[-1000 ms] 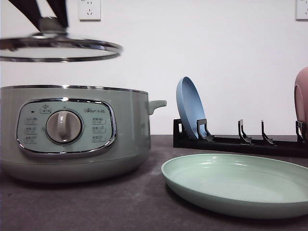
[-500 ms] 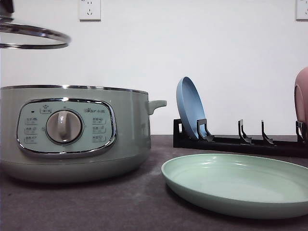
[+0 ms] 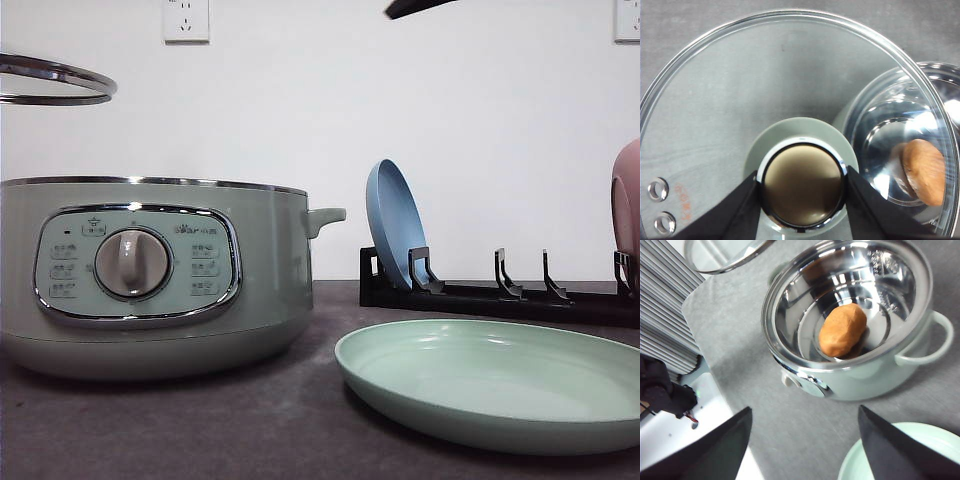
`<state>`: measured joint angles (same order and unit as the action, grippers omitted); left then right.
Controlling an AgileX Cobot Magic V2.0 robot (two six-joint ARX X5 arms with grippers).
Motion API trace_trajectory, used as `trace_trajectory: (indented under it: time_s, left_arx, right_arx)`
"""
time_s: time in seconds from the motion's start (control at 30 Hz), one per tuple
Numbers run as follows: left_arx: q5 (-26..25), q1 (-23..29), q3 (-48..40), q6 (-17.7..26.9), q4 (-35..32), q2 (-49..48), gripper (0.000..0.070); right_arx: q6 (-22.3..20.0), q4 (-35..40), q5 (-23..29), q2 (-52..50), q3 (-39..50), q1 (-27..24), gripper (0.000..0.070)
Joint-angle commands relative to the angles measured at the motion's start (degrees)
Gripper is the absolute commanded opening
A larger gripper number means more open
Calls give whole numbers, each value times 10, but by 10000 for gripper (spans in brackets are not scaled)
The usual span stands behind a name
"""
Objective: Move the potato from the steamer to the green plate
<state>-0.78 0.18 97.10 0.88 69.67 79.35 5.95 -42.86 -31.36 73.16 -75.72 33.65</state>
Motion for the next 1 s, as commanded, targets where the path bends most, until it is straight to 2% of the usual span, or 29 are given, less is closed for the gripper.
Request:
trace_trajectory:
  time_s: [0.0, 0.2, 0.53, 0.73, 0.97]
  left_arx:
    - [0, 5, 16, 11, -19, -1, 0]
    - [0, 20, 16, 13, -19, -1, 0]
    - [0, 40, 16, 13, -19, -1, 0]
    - [0, 40, 16, 13, -20, -1, 0]
    - [0, 40, 16, 13, -20, -1, 0]
  right_arx:
    - [9, 2, 0, 29, -39, 12, 438]
    - [-5, -46, 39, 146, -182, 43, 499]
    - [-22, -112, 103, 348, -406, 75, 502]
    - [-21, -112, 152, 434, -457, 98, 509]
    - [-21, -96, 208, 501, -460, 129, 550]
